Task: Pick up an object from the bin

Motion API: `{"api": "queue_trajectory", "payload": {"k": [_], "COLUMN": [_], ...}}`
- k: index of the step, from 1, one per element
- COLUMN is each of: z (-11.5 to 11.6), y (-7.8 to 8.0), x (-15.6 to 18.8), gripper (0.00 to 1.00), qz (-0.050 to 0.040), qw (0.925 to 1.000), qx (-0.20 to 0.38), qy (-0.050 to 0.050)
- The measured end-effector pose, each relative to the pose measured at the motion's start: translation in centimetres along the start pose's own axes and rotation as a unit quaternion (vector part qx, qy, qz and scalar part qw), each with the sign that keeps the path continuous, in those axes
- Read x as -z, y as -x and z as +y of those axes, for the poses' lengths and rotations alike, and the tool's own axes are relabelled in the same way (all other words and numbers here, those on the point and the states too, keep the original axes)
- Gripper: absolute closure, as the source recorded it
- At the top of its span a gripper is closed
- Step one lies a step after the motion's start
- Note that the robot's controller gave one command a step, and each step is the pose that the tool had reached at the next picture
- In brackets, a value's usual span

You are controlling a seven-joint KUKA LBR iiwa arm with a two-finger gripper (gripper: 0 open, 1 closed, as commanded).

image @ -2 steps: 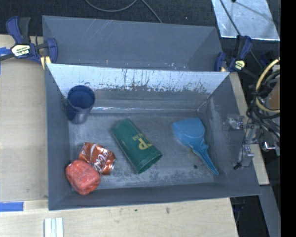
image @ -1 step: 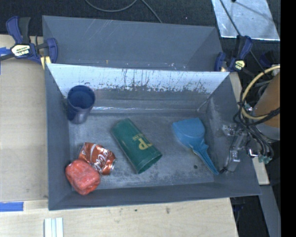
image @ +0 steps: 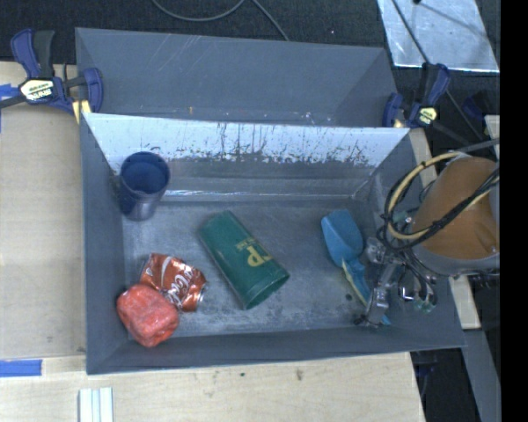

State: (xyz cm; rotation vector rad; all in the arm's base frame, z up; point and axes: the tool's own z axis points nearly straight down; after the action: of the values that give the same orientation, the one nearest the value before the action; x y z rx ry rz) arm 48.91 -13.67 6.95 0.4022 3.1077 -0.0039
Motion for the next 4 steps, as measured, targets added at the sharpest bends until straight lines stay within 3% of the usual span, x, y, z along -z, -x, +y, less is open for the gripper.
{"api": "queue_trajectory", "payload": {"k": [1, 2, 3, 4], "z": [-1.1, 1.1, 2.1, 2.1], "y": [0.6, -0.8, -0.4, -0.4], "x": [0.1, 2.8, 0.3, 0.3], "gripper": [0.0, 0.0, 1.0, 1.0], "qz": [0.0003, 0.0003, -0.0043, -0.0043], "qw": [1.0, 0.9971, 0.9913, 0.9913], "qx": [-0.007, -0.076, -0.131, -0.131], "qy": [0.0, 0.0, 0.0, 0.0]}}
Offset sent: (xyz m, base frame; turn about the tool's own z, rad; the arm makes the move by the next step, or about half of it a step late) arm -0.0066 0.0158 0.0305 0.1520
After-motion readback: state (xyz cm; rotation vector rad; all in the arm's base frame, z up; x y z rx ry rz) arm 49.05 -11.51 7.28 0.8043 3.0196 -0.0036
